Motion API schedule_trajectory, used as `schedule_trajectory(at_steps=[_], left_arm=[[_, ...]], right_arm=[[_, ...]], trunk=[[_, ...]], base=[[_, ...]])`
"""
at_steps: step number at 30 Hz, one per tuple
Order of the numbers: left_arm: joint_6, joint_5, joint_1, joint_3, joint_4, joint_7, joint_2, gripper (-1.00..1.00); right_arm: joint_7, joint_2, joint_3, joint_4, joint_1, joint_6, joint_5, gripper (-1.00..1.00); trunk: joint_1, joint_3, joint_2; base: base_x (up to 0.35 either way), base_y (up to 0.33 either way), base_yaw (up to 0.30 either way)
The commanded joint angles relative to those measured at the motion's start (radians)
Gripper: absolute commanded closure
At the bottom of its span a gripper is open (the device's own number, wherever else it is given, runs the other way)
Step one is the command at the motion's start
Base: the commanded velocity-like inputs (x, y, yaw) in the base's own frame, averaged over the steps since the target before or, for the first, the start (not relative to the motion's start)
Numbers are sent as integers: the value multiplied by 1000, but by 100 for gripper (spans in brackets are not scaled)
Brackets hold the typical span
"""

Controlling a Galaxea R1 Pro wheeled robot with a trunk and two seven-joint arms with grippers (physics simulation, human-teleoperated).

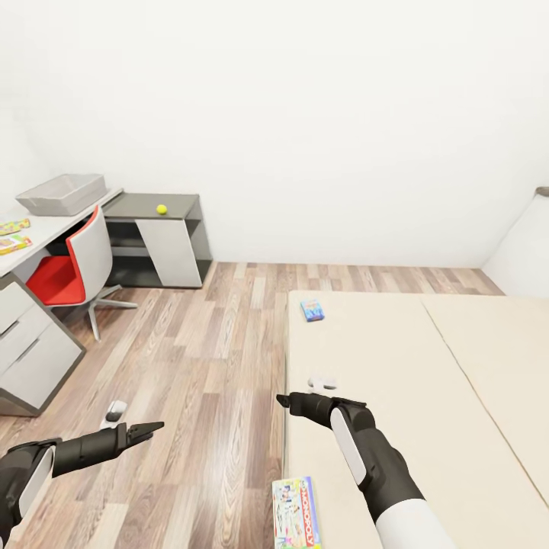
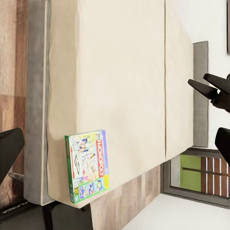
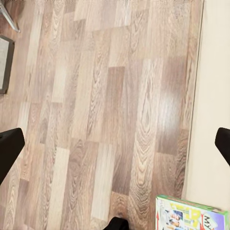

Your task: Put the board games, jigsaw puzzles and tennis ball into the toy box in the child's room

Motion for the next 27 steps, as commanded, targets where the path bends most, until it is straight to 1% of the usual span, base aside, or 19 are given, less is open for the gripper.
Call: schedule_trajectory(at_steps=[1,19,27], left_arm=[[9,3,-1,0,0,-2,0,-100],[9,2,-1,-1,0,1,0,-100],[9,2,0,-1,0,3,-4,-100]], right_arm=[[3,0,-1,-1,-1,5,2,-100],[3,0,-1,-1,-1,5,3,-100],[3,0,-1,-1,-1,-24,1,-100]], trunk=[[1,0,-2],[1,29,-2],[1,42,-2]], base=[[0,0,0],[0,0,0],[0,0,0]])
